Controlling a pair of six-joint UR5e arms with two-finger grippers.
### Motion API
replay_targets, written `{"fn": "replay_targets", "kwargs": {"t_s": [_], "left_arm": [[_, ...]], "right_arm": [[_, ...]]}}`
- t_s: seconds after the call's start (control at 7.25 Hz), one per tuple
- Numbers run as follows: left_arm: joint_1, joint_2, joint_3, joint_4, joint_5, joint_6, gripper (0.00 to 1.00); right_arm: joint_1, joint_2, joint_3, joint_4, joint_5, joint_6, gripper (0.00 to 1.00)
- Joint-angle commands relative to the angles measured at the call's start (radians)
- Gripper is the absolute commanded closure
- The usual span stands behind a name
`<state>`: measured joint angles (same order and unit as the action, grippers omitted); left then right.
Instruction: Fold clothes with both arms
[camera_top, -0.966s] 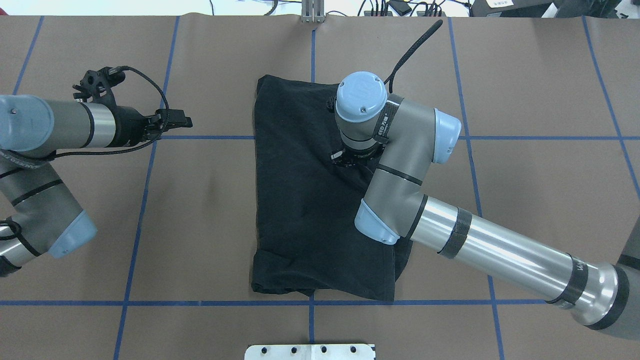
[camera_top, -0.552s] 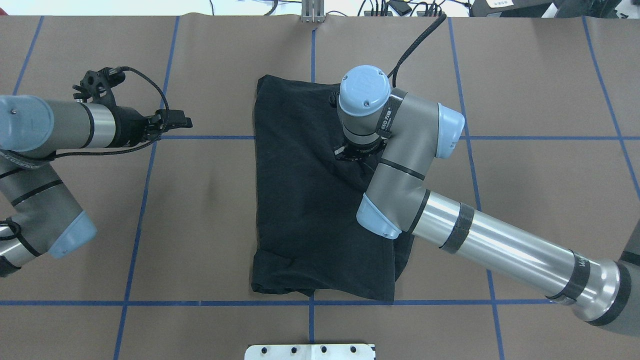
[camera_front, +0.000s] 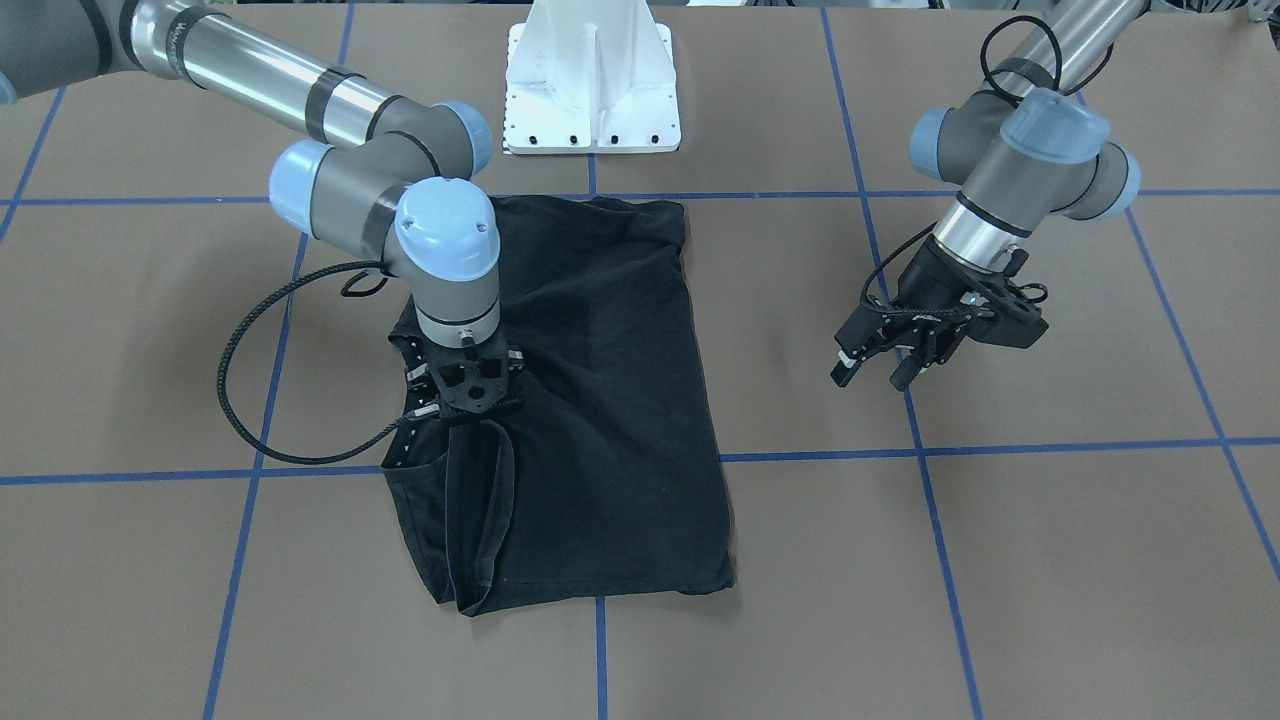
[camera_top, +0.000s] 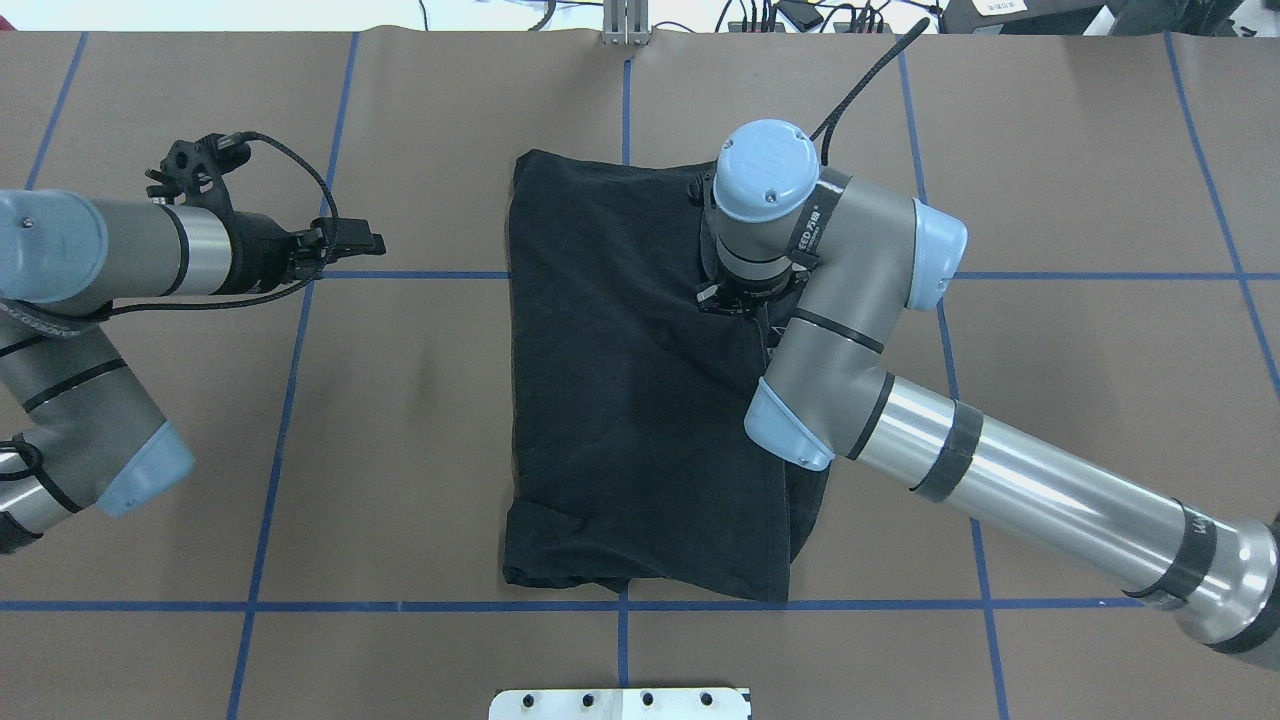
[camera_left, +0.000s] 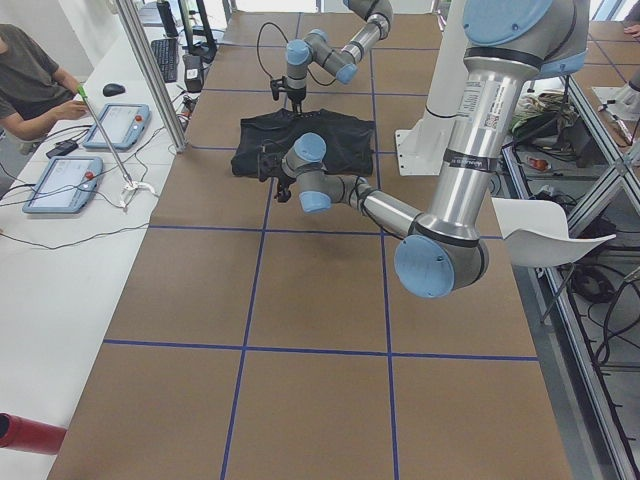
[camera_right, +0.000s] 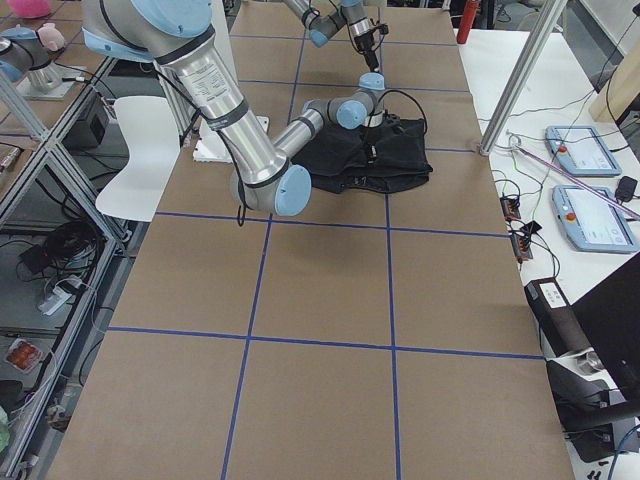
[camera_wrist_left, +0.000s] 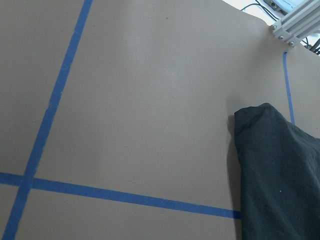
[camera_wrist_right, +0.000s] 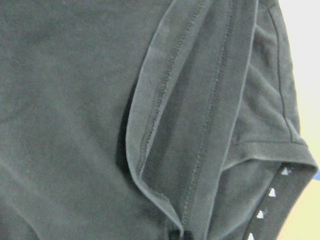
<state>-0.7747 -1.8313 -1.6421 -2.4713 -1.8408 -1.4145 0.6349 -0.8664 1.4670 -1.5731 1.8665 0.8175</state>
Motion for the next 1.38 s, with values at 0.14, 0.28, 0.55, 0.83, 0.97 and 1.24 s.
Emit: {"fn": "replay_targets", "kwargs": {"t_s": [0.14,0.28,0.55,0.83,0.97,1.24], "left_arm": [[0.0,-0.002,-0.002,0.0,0.0,-0.006,0.01],[0.0,-0.002,-0.001,0.0,0.0,-0.006,0.01],[0.002,0.0,-0.001,0.0,0.0,-0.006,0.01],[0.002,-0.005,-0.002,0.0,0.0,-0.006,0.01],[0.002,-0.008,-0.002,0.0,0.0,-0.006,0.01],[0.002,-0.008,-0.002,0.0,0.0,-0.006,0.01]], "right_arm": [[-0.003,-0.103,0.121,-0.01,0.019,0.003,1.0],[-0.003,-0.103,0.119,-0.01,0.02,0.003,0.54],[0.002,-0.105,0.108,-0.01,0.014,0.002,0.0],[0.015,-0.1,0.13,-0.01,0.02,0.037,0.0],[0.012,-0.112,0.162,-0.001,0.023,0.278,0.0],[-0.018,-0.184,0.298,0.005,0.01,0.743,0.0]]}}
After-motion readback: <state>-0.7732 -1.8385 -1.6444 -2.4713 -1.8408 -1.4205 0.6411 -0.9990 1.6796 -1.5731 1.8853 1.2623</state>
